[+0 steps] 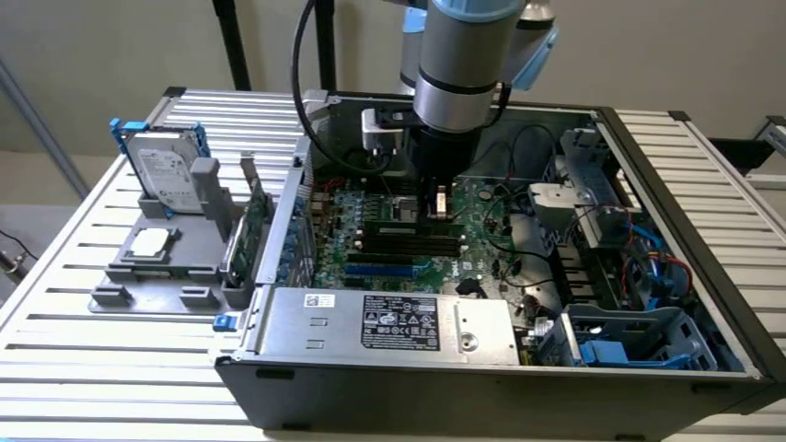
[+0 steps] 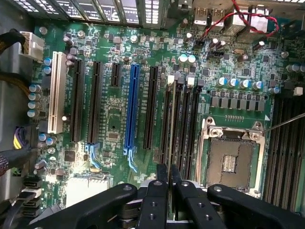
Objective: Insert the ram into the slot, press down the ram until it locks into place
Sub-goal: 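Insert the ram into the slot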
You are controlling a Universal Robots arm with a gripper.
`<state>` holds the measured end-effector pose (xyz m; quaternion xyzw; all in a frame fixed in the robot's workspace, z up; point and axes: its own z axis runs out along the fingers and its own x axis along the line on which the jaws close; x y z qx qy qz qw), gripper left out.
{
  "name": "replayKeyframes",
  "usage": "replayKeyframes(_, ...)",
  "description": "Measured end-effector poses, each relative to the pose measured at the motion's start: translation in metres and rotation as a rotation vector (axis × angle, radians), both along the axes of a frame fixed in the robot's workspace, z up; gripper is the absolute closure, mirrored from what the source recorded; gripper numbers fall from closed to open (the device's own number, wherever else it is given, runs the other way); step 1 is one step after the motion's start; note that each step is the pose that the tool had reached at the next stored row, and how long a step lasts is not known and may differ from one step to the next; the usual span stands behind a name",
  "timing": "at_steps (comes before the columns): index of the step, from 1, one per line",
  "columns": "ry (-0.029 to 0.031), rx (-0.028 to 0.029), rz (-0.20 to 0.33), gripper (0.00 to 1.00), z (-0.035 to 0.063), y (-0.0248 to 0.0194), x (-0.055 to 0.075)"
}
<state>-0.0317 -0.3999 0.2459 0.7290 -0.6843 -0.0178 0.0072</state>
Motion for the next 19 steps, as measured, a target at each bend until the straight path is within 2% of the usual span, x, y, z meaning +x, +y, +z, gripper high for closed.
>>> replayKeyframes(9,0.0001,0.0,0.0,0.87,-0.0152,0.0,0.0)
replayKeyframes(19,0.0003,-0.0028,-0.001,0.87,-0.0161,0.0,0.0)
